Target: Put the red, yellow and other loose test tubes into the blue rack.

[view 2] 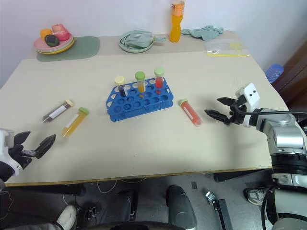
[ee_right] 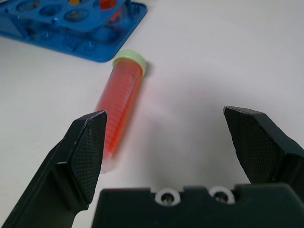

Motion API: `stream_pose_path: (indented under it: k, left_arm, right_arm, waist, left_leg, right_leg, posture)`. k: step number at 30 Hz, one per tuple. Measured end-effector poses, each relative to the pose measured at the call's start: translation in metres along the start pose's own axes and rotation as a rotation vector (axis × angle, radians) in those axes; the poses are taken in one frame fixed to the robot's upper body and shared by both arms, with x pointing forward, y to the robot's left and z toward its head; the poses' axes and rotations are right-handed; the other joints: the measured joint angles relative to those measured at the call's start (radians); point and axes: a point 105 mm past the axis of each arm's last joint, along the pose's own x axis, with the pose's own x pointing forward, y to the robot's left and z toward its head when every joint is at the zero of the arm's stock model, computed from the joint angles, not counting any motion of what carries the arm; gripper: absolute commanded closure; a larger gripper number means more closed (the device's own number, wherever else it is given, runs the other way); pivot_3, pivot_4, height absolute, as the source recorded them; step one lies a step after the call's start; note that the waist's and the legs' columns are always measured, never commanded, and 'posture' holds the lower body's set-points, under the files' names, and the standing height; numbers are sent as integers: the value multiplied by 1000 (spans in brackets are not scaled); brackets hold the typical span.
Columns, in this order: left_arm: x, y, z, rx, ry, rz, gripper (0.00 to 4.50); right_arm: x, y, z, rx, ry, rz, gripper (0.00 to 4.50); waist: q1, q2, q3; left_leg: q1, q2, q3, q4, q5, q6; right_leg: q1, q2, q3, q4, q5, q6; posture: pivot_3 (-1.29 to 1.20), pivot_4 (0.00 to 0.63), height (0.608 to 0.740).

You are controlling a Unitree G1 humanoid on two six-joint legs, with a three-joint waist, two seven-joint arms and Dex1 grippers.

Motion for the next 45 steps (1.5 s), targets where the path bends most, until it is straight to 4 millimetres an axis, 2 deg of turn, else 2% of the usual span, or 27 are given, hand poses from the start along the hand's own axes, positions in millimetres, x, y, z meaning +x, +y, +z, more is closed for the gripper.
stream_pose_path:
  k: [8, 11, 14, 16, 19, 24, 28, 32, 37, 42, 45]
  left_arm:
    - [0, -3, 2, -12, -31, 26, 11]
    - [9, -18, 8, -9, -53, -29, 11]
    - [30, -57, 28, -8, -131, -171, 11]
    - [39, -87, 36, -4, -159, -283, 11]
    - [46, -123, 31, -2, -136, -426, 11]
    - [52, -162, 23, -20, -107, -586, 11]
    - [58, -175, 22, 1, -106, -663, 11]
    - [61, -187, 19, 20, -105, -716, 11]
    - [60, -196, 16, 12, -110, -735, 11]
    - [53, -202, 4, 7, -81, -730, 11]
    - [49, -202, 1, -2, -79, -719, 0]
  right_arm:
    - [7, -9, 18, -28, -6, -14, 169]
    - [9, -16, 17, -35, 14, -69, 169]
    - [11, -22, 14, -4, 40, -139, 169]
    - [13, -22, 21, -2, 39, -162, 169]
    - [13, -14, 32, 8, 53, -154, 169]
    - [17, 1, 31, 85, 183, -120, 169]
    - [34, 17, 51, 103, 320, -69, 169]
    - [56, 20, 65, 133, 465, -121, 169]
    - [70, 27, 57, 192, 627, -129, 169]
    - [76, 33, 34, 231, 744, -120, 169]
    - [77, 34, 28, 212, 781, -126, 983]
  waist:
    - [-1, 0, 0]
    - [6, 0, 0]
    - [21, 0, 0]
    - [24, 0, 0]
    - [22, 1, -1]
    - [23, 2, -1]
    - [16, 4, -1]
    - [20, 4, -1]
    - [28, 4, -1]
    - [24, 4, -1]
    - [23, 4, -1]
  left_leg:
    - [0, 0, 0, 0, 0, 0]
    - [0, 0, 0, 1, 0, 0]
    - [0, 0, 0, 2, 0, 0]
    - [0, 0, 0, 2, 0, 0]
    - [0, 0, 0, 0, 0, 0]
    - [0, 0, 0, 1, 0, 0]
    - [1, 0, 1, 1, 0, 0]
    - [-1, 0, 0, 1, 0, 0]
    - [-4, -1, 0, 0, 0, 0]
    - [-5, -1, 0, 0, 0, 0]
    - [-4, -1, 0, 0, 0, 0]
  right_leg:
    - [0, 0, 0, 0, 0, 0]
    - [1, 0, 0, 0, 0, 0]
    - [1, 0, 0, 0, 1, -1]
    - [1, 0, 0, 0, 1, 0]
    - [0, 0, 0, 0, 1, 0]
    - [0, 1, 0, 1, 1, 0]
    - [-1, 1, 0, 1, 1, -1]
    - [-2, 1, 0, 1, 1, -1]
    - [-5, 0, 0, 0, 1, -1]
    - [-6, 0, 0, 1, 2, -1]
    - [-6, 0, 0, 2, 2, -1]
  posture:
    - [0, 150, 740]
    - [0, 150, 740]
    - [0, 150, 740]
    - [0, 150, 740]
    - [0, 150, 740]
    - [0, 150, 740]
    - [0, 150, 740]
    - [0, 150, 740]
    - [0, 150, 740]
    - [0, 150, 740]
    - [0, 150, 740]
